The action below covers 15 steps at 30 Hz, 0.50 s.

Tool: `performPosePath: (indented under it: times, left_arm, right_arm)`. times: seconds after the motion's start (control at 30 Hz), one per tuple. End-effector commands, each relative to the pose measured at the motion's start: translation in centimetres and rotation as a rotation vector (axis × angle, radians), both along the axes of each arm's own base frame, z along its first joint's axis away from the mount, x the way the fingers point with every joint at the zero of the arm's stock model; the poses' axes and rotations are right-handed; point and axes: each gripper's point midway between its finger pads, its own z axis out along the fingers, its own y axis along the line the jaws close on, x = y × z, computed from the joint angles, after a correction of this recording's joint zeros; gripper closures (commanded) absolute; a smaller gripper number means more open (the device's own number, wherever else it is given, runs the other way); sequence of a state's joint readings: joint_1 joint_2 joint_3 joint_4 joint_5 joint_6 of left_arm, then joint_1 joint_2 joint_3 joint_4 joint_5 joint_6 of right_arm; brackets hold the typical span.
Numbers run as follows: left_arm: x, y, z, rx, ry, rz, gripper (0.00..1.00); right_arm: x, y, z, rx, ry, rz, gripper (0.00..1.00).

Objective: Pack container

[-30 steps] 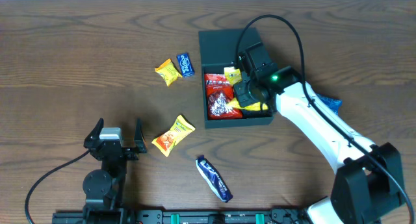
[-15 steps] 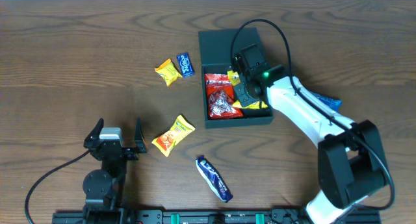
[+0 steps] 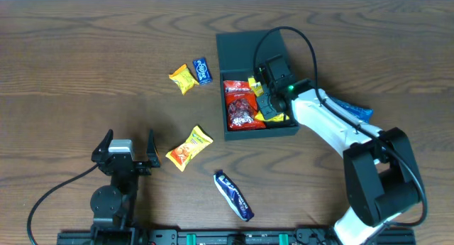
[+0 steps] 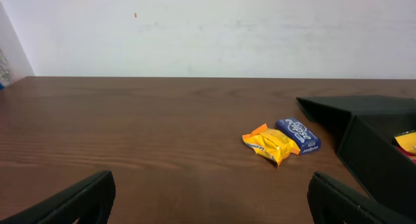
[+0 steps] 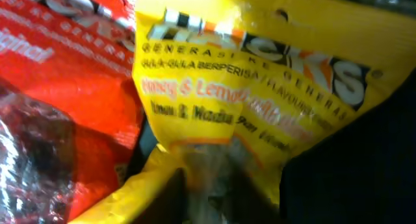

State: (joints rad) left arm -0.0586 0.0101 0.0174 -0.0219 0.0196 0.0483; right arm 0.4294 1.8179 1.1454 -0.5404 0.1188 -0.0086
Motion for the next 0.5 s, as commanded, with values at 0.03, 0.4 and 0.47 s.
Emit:
performPosePath:
  times: [0.03, 0.4, 0.47]
  left_arm:
    - [-0.2, 0.3, -1.9, -0.006, 0.063, 0.015, 0.05]
    - [-0.2, 0.3, -1.9, -0.006, 0.063, 0.015, 0.05]
    - [-0.2, 0.3, -1.9, -0.006, 0.063, 0.015, 0.05]
  right_arm:
    - [-0.3, 0.1, 2.0, 0.012, -0.043, 0.012, 0.57]
    - [-4.3, 0.5, 14.4, -0.073, -0.3, 0.243, 0.01]
    - [-6.0, -1.8, 14.4, -0.23, -0.252, 0.373, 0.01]
